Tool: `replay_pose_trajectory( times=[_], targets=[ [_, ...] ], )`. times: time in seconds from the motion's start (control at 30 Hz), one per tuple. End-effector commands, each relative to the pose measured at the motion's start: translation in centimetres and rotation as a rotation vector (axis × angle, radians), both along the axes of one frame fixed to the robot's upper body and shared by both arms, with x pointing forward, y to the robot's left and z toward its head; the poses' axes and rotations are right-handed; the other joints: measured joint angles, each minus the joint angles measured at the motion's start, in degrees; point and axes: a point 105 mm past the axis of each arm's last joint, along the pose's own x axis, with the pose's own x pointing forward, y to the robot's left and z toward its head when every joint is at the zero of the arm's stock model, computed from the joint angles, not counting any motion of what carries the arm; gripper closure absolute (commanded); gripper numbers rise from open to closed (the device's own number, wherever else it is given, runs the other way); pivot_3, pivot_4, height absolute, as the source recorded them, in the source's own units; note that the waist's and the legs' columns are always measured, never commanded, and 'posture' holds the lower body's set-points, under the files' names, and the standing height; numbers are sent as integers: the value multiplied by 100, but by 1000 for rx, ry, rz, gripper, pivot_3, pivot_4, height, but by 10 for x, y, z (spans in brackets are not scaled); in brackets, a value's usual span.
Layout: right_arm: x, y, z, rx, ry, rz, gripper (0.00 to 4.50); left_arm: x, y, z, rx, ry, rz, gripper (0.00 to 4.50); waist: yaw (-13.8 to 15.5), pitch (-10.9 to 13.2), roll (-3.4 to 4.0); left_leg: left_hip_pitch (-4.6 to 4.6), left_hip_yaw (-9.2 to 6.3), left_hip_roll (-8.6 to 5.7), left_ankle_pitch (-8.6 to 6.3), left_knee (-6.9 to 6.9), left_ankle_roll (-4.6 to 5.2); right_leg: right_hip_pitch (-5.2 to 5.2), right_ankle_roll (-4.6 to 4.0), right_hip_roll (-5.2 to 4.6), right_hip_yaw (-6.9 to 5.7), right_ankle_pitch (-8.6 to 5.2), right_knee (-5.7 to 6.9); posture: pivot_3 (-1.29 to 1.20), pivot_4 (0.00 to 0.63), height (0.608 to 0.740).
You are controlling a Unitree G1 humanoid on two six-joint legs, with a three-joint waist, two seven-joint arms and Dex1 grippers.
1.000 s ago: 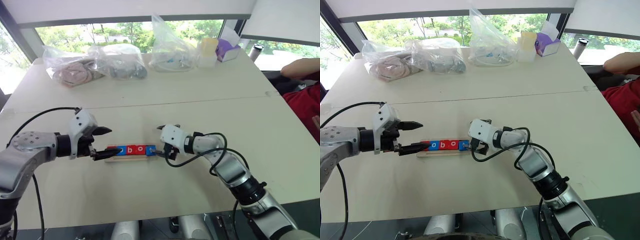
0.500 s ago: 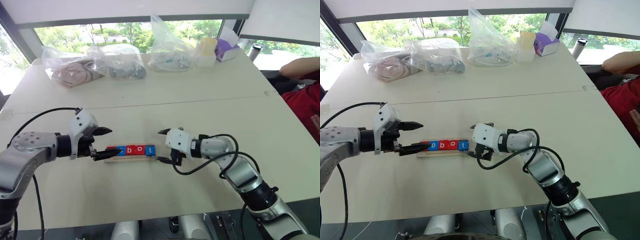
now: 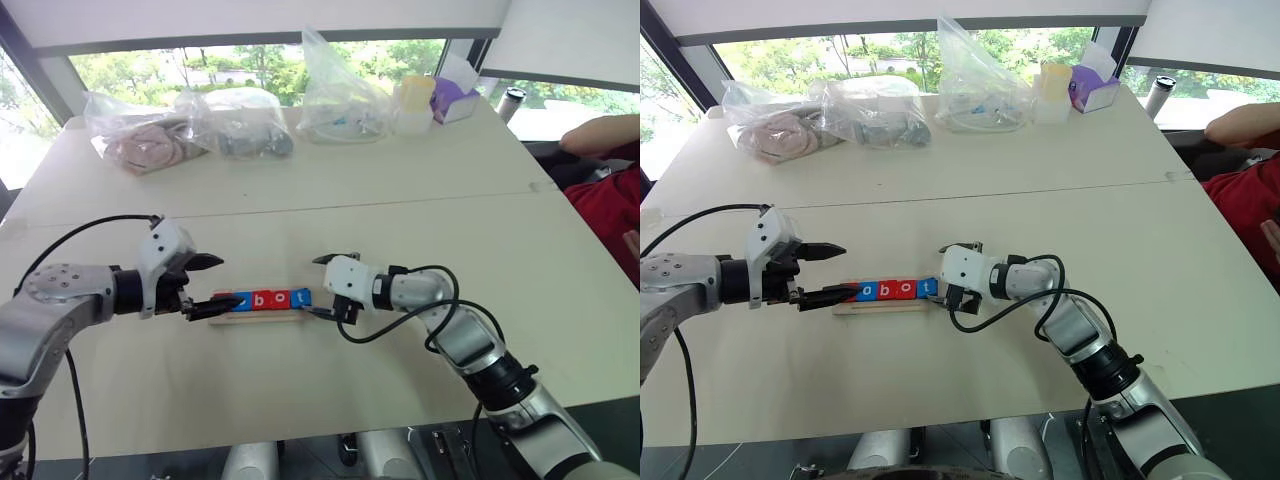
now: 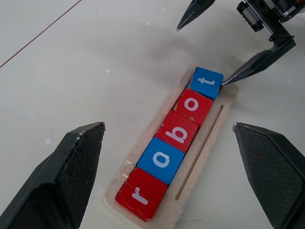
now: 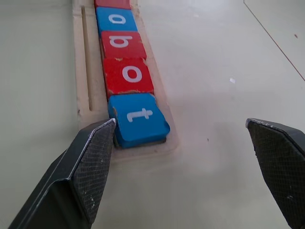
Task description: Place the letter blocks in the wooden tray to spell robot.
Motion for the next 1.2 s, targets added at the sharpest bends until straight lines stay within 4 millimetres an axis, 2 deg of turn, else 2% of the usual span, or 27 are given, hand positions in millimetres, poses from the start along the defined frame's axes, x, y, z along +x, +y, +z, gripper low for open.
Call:
replay_pose_trajectory(
  times=[0.03,0.2,0.3,0.4,0.53,0.73,0.87,1.2],
  targets=[
    [-1,8,11,22,-44,25,51,-1,-3,7,2,-39,-11,0,0,0,0,0,0,0,0,0,0,0,0,0,0,0,0,0,150,740],
    [-10,4,27,101,-3,54,51,-1,-1,6,2,-35,-6,0,1,0,0,0,0,0,0,0,0,0,-1,0,0,-1,0,0,150,740],
    [-4,-7,33,92,-24,15,51,-2,0,6,2,-34,-4,0,5,0,0,0,0,0,0,0,0,0,0,0,0,0,0,0,150,740],
    [3,-19,26,42,-53,-32,51,-1,0,6,0,-33,-4,0,5,0,0,1,0,0,0,2,0,1,-3,-1,0,-2,0,0,150,740],
    [11,-25,14,-4,-65,-77,51,0,-2,5,-2,-33,-8,0,5,0,0,1,0,0,0,2,0,1,-8,0,0,-5,0,0,150,740],
    [14,-16,2,-1,-48,-68,51,1,-2,6,-2,-35,-9,0,-9,0,0,1,0,1,0,1,0,0,-1,1,0,1,1,0,150,740],
    [11,-5,6,35,-43,-42,51,0,-1,7,-1,-34,-7,0,-6,0,0,1,0,1,0,1,0,1,1,1,0,2,2,0,150,740],
    [12,-6,12,20,-79,-34,51,-2,-1,4,-6,-31,2,0,2,0,0,1,0,0,0,2,0,1,1,0,0,2,2,0,150,740]
  ],
)
